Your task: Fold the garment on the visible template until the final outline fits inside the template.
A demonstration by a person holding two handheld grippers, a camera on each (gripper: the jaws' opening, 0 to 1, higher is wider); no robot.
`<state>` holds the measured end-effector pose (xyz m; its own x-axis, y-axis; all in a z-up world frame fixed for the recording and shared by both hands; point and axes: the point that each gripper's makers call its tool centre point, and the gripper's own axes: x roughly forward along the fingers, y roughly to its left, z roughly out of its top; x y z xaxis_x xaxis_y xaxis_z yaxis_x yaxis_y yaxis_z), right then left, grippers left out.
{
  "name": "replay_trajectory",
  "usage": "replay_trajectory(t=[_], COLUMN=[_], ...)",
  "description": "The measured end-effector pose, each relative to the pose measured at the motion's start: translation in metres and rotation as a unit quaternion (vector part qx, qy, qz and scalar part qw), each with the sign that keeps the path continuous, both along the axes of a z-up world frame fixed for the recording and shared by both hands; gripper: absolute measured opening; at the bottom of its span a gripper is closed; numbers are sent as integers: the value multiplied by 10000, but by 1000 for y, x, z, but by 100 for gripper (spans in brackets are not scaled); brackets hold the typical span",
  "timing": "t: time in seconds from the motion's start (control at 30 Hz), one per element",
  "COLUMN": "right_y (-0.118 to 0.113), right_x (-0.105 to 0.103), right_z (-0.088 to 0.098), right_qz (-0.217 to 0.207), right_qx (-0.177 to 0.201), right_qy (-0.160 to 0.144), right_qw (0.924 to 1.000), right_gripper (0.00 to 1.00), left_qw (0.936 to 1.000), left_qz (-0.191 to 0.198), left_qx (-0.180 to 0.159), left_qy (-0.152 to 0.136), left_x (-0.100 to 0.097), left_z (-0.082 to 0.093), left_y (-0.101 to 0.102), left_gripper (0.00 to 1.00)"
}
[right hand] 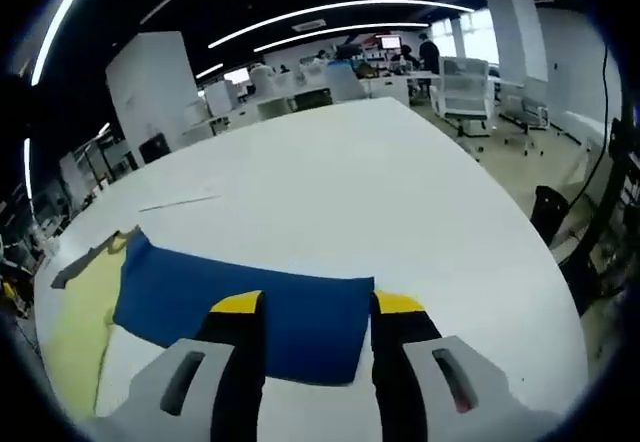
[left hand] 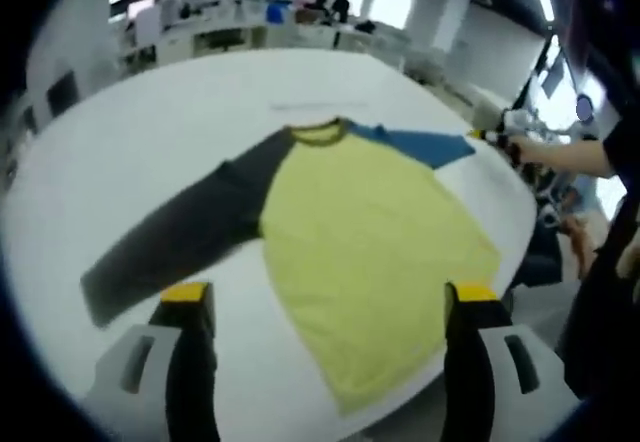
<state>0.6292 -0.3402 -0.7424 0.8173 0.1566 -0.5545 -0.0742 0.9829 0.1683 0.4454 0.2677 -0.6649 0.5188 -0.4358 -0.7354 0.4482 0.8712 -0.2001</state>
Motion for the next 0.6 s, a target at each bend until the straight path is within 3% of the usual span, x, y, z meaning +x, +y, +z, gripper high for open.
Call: replay_trajectory(t=[0.27, 0.3, 0.4, 0.6], right_y=[-17, -5, -2, -16], right_x=[16, 7, -1, 9], right_z=[-14, -7, -5, -17], right_qz=[-35, -72, -147, -130], right_qx=[-145, -191, -396, -483], right_qy=[167, 199, 301, 440], right_qw=[9997, 9996, 9987, 9978], right_gripper=[37, 35, 29, 23], left_qw=[10000, 9999, 9999, 10000], left_qz=[-40, -58, -62, -8], left_qx=[33, 50, 55, -21], left_qy=[64, 76, 79, 76], left_x=[0, 0, -1, 1], left_z=[-6, -7, -8, -6], left_y=[-5, -6, -6, -9], left_gripper=[90, 89, 89, 89])
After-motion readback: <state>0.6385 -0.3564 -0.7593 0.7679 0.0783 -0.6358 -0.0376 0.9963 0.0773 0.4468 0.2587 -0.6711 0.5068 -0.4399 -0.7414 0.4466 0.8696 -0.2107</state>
